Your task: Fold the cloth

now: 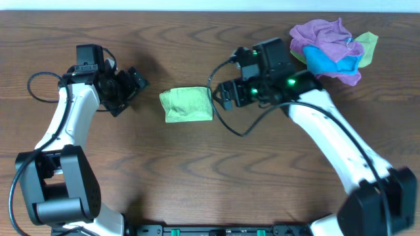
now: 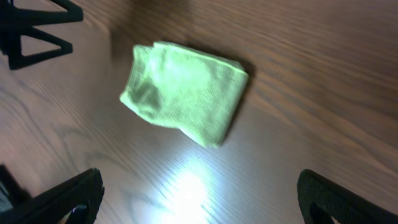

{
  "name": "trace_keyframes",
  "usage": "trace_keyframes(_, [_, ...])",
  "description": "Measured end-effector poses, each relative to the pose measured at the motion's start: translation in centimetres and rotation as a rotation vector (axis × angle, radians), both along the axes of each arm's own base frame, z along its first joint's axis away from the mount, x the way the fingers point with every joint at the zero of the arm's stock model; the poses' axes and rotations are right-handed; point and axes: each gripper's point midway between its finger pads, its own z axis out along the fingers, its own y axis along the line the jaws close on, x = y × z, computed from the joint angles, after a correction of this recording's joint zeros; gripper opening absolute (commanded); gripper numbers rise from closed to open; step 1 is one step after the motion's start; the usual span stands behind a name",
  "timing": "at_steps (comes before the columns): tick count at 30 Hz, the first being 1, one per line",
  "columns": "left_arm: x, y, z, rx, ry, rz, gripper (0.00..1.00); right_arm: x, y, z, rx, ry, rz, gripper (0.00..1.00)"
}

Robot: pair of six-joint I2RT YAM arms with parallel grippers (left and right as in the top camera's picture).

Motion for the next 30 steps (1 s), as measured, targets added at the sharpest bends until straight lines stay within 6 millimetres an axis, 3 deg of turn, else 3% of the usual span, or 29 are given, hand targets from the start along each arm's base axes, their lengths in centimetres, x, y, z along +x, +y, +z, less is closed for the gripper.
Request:
trace_keyframes(6, [-1.2, -2.8, 0.0, -0.047, 0.041, -0.067, 0.95, -2.8, -4.7, 1.9, -0.026, -0.072, -0.054, 0.99])
trace_keyframes(11, [-1.8, -5.7, -0.1, -0.037, 0.044, -0.142, 0.95, -7.9, -9.3, 1.1, -0.019, -0.100, -0.141, 0.99])
trace_keyframes(15, [-2.0, -5.9, -0.4, -0.046, 0.059, -0.126, 0.95, -10.8, -11.5, 1.4, 0.017, -0.159, -0.214, 0.99])
trace_keyframes(21, [-3.0, -6.2, -2.4, -0.094, 0.088, -0.095, 0.95, -15.3, -12.7, 0.4, 0.065, -0.150, -0.283, 0.99])
trace_keyframes(24, [-3.6, -6.6, -3.7, -0.129, 0.091, -0.078, 0.95, -16.6, -12.8, 0.2, 0.075, -0.142, -0.293, 0.99])
trace_keyframes(30, [-4.3, -7.2, -5.5, -0.178, 0.099, -0.033, 0.95, -17.0, -12.8, 0.5, 0.096, -0.137, -0.314, 0.99])
